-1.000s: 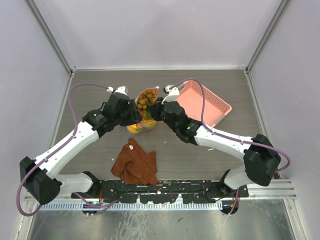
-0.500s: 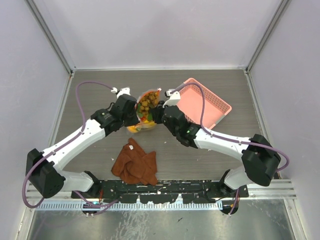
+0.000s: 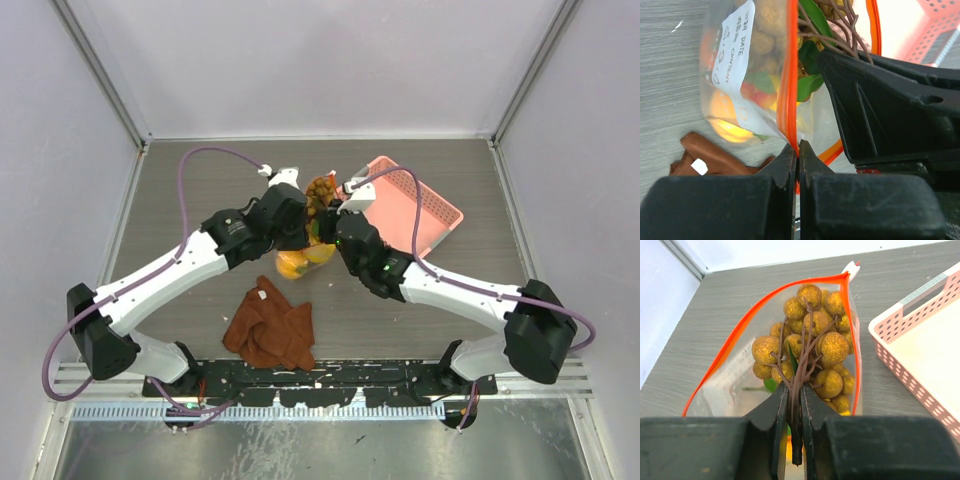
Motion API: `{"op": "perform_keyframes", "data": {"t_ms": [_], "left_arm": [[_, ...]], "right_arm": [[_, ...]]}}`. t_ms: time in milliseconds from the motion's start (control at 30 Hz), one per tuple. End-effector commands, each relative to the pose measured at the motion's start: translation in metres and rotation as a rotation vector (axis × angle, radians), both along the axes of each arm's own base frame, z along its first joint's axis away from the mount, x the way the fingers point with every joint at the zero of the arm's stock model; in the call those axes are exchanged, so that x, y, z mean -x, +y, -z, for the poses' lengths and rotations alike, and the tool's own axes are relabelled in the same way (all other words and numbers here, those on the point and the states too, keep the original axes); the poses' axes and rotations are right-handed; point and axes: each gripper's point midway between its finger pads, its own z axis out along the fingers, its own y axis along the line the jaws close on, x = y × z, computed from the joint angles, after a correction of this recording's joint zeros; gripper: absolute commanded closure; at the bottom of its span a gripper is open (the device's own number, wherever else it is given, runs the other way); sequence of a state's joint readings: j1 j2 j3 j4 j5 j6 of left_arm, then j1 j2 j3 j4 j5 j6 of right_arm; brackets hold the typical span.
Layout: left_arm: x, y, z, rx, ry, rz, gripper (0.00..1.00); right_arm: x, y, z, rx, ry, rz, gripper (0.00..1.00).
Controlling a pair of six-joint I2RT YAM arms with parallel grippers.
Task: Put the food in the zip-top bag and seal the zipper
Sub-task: Place the fake fruit in the zipper food storage bag.
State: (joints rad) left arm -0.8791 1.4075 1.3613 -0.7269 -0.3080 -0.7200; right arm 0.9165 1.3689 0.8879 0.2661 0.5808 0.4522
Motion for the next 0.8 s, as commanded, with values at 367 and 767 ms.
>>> {"op": "perform_keyframes", "data": {"t_ms": [367, 767], "left_arm": [[0.008, -0.020, 0.002, 0.064, 0.031, 0.029, 1.00], [0.014, -0.002, -0.007, 0.053, -0.003, 0.017, 1.00]], "right_arm": [[0.035, 0.008, 0.006, 0.013, 0.125, -0.165, 0.74], [0.072, 0.038, -0.019, -0.026, 0.212, -0.422, 0.60]]}}
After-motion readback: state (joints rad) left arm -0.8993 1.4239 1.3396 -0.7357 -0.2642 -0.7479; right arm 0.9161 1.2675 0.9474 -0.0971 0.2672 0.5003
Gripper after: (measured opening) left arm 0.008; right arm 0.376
